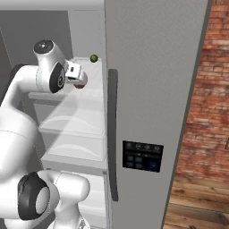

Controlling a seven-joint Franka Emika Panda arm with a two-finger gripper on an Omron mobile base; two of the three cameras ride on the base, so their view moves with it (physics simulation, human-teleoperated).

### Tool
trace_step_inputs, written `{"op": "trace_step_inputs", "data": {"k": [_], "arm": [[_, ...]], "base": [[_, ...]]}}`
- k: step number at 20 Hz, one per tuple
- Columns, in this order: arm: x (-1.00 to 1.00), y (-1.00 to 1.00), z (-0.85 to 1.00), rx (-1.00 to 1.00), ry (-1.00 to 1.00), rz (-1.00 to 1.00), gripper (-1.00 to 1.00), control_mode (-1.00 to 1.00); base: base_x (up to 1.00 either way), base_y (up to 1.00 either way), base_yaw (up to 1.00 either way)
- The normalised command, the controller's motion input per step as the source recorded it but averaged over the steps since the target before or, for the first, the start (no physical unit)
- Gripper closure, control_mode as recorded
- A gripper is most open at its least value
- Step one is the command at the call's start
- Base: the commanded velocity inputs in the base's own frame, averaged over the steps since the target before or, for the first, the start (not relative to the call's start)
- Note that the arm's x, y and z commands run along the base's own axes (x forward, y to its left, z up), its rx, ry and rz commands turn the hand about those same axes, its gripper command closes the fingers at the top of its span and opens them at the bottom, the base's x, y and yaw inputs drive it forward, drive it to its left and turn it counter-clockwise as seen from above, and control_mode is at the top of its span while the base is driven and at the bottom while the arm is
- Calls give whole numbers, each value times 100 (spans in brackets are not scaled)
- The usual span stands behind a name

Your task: Pick up the apple and kiwi from the fridge and place one fruit on each plate on the dining counter.

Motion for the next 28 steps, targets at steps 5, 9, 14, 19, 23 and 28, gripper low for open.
{"op": "trace_step_inputs", "data": {"k": [5, 9, 14, 19, 23, 28], "arm": [[36, -6, 0, 7, -1, 0, -100, -100], [96, 0, 10, 0, 7, 0, -100, -100], [49, 0, 7, 0, 3, 0, -100, -100], [20, 2, -32, 0, 6, 0, -100, -100], [-38, 6, -11, 0, 1, 0, -100, -100], [-5, 11, -2, 0, 0, 1, -100, -100]], "base": [[0, 0, 0], [0, 0, 0], [0, 0, 0], [0, 0, 0], [0, 0, 0], [0, 0, 0]]}}
